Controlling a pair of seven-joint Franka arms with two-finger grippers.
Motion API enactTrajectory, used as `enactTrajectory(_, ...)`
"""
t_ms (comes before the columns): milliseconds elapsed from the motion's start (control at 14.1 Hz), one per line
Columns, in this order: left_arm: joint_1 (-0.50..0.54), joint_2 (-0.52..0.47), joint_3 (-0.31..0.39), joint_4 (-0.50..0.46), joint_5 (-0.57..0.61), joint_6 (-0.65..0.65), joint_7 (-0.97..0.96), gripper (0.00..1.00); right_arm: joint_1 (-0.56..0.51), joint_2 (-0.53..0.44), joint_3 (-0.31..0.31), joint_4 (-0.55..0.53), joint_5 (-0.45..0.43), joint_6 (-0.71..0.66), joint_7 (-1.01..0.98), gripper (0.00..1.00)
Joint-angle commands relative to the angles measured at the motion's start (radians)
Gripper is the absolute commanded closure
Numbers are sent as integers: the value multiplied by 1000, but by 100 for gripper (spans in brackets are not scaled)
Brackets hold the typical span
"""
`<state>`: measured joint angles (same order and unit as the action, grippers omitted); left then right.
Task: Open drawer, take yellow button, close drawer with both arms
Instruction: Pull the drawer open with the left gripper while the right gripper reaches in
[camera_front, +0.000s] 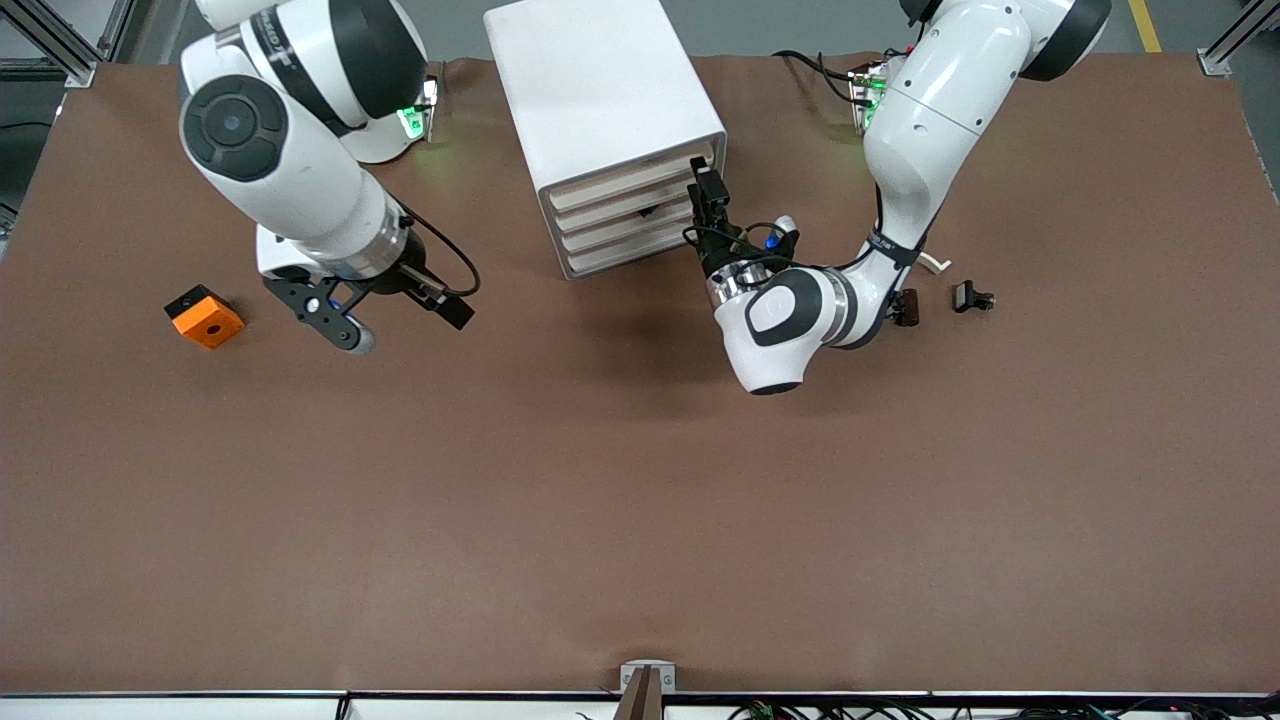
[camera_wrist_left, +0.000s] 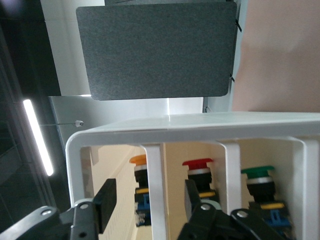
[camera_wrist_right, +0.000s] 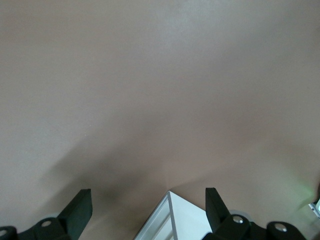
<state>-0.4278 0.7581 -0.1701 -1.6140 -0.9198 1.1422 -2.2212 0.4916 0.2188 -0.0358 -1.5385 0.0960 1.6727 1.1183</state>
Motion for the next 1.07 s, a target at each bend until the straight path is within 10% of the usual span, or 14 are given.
enactTrajectory(0,-2,-52,-11,-60,4,2,-14,41,28,45,-10,55,-1,-8,60,0)
enactTrajectory(355,-9,-54,-16,-67,15,2,-12,73,51,65,-12,70,-6,-4,75,0)
enactTrajectory(994,-3,-48,-6,-57,24,7,-3,87,111,70,-12,81,-2,-2,160,0)
